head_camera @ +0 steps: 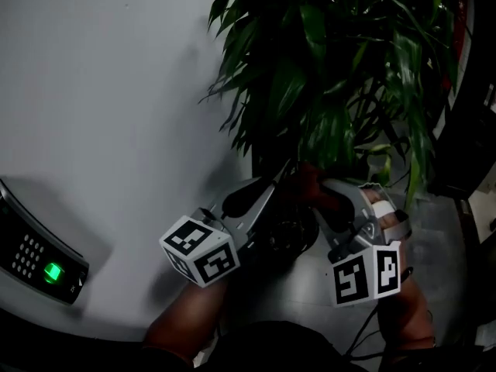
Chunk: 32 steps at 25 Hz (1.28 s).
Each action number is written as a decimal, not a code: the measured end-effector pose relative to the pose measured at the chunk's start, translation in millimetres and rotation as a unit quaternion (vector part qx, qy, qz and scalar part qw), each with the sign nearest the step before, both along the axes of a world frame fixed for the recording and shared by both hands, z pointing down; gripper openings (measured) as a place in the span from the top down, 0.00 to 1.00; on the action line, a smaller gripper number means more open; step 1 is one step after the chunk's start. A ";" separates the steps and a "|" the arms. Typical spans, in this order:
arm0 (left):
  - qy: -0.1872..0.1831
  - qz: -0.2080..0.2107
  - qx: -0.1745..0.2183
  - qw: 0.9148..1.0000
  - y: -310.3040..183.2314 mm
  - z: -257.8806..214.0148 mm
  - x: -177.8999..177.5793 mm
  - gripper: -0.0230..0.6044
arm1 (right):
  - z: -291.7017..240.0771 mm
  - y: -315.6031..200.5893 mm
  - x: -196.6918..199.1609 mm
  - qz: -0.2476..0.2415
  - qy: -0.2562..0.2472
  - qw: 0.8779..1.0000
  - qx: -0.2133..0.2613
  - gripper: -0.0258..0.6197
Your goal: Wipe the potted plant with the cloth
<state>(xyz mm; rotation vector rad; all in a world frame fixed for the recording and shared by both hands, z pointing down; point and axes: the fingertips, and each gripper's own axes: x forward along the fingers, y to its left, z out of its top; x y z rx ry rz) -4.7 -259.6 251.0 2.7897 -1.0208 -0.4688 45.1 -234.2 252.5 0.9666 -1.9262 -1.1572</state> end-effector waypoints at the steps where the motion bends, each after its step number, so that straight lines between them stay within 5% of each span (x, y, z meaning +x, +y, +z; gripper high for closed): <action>1: 0.008 -0.013 0.006 1.000 2.4 -7.0 -9.7 0.84 | -6.9 3.7 0.2 -0.001 -0.007 1.000 0.008 0.85; 7: 0.054 -0.071 0.021 0.996 -15.9 -33.6 -48.8 0.78 | -32.8 13.4 -5.8 -0.010 -0.022 0.999 0.042 0.85; 20: 0.103 0.022 -0.015 0.994 -35.2 -54.1 -20.5 0.75 | -28.2 7.7 -3.1 0.020 -0.018 0.999 0.036 0.85; 24: 0.117 0.036 -0.003 0.993 -29.9 -64.7 -21.3 0.93 | -28.3 10.6 -3.1 0.027 -0.019 0.999 0.034 0.85; 32: 0.080 0.024 -0.004 0.997 -33.9 -43.1 -17.6 0.94 | -62.9 16.4 -30.8 0.019 -0.030 0.996 0.078 0.85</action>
